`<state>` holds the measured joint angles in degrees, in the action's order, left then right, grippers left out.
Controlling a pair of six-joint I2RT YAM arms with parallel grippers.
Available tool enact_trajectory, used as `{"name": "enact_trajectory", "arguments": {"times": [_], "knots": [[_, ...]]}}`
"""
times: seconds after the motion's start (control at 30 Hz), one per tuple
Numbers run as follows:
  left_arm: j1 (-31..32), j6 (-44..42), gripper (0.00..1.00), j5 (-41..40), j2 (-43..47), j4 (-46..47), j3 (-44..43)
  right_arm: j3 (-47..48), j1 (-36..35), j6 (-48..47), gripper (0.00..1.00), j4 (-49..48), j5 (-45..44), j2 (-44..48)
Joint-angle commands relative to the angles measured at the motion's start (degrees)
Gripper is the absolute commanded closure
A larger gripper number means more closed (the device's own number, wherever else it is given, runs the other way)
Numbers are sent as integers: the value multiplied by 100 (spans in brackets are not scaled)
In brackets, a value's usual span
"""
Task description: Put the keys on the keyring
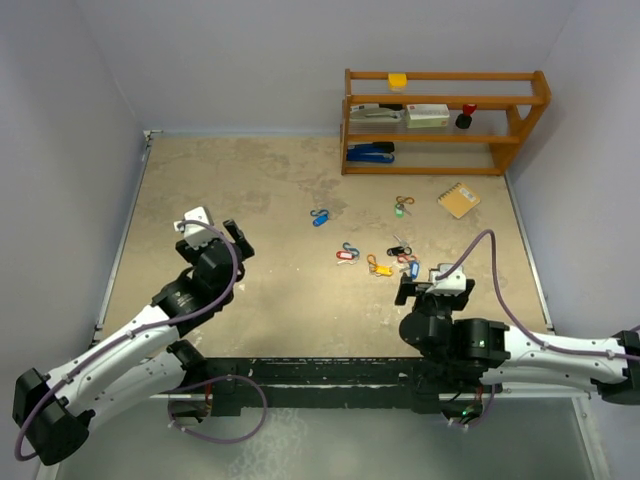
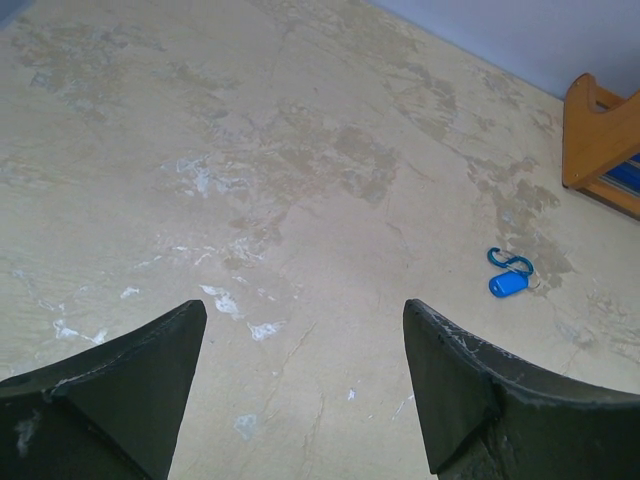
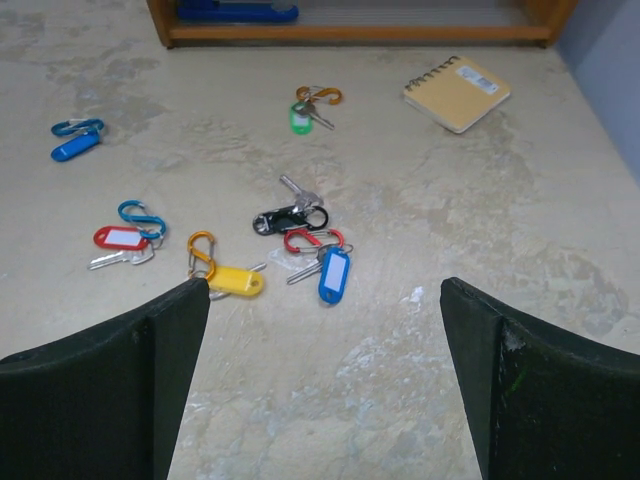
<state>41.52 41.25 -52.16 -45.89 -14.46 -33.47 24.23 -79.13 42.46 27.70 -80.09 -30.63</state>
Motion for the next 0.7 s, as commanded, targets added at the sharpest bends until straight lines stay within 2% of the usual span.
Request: {"name": "enact_trajectory", "arguments": {"times": [0.0,0.17,0.23,0.33,0.47,0.67], "knots": [[-21,-179,23,-324,133,112,-180,364,-26,909,0,915,-939,-474],[-21,-463,23,-798,276,320,-187,546,-2,6106,0,5018,-1786,-1768],[-23,-608,23,-879,400,593,-83,713,196,5856,0,5101,-1796,-2339],[-21,-735,23,-786,547,858,28,794,277,5943,0,5137,-1791,-2647],[-21,-259,23,-821,386,498,-212,751,284,5967,0,5151,-1790,-2505],[-27,-260,23,-580,32,575,-307,698,278,5968,0,5145,-1780,-2056]]}}
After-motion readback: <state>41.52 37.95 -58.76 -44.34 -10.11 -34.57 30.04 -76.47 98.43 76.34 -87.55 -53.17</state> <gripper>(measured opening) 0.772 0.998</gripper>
